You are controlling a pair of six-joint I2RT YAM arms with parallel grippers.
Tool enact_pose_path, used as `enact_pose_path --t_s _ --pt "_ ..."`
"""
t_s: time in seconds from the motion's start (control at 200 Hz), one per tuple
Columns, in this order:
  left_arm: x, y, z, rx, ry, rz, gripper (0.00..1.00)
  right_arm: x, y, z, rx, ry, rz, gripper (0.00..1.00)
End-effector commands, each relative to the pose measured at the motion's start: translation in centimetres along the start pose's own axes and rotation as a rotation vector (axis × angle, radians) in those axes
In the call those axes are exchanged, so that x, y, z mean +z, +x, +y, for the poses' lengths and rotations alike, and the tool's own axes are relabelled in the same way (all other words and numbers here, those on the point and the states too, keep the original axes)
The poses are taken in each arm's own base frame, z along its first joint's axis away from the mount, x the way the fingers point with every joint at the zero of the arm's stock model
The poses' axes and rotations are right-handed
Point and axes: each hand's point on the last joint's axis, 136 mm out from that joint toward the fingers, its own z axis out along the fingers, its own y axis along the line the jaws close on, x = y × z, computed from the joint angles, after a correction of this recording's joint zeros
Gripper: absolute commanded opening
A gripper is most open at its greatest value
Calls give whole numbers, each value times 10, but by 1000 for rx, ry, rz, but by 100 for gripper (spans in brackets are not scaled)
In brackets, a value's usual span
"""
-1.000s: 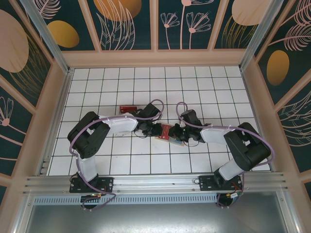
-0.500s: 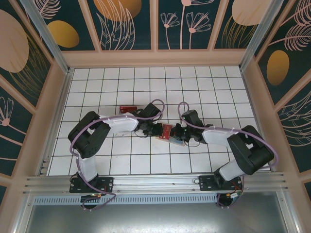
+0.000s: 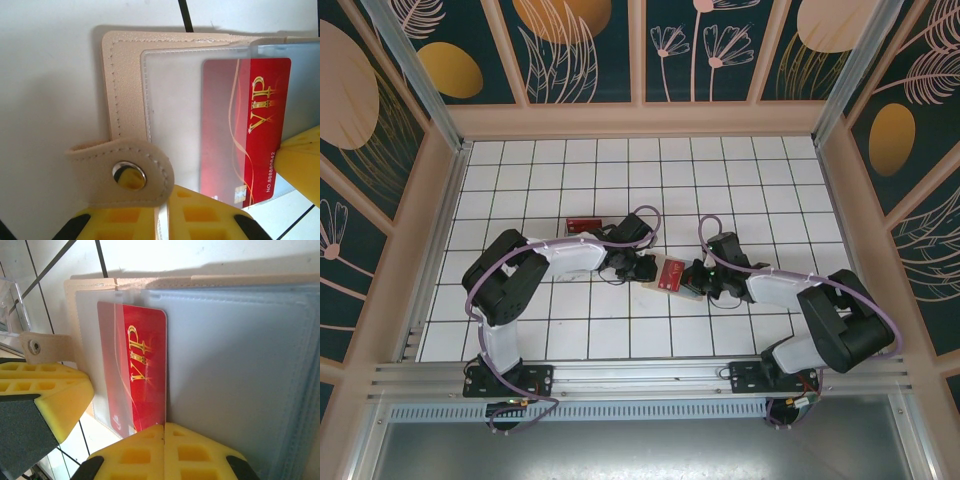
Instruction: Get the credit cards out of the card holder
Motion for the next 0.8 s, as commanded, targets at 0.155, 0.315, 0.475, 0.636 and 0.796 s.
enact_pose_path --t_s 0.155,0.315,0.475,0.636,0.796 --pt "8 12 11 -6 -38 54 15 3 -9 7 -5 -33 -18 23" --pt "9 13 11 -5 -39 58 15 11 -13 11 2 -45 -7 20" --pt "7 12 11 -5 -43 54 15 12 -13 2 10 -5 -8 0" --pt "8 12 14 -2 -56 51 12 5 -8 -18 34 24 -11 0" --pt "9 13 17 3 -71 59 11 -8 -2 -39 62 47 -29 0"
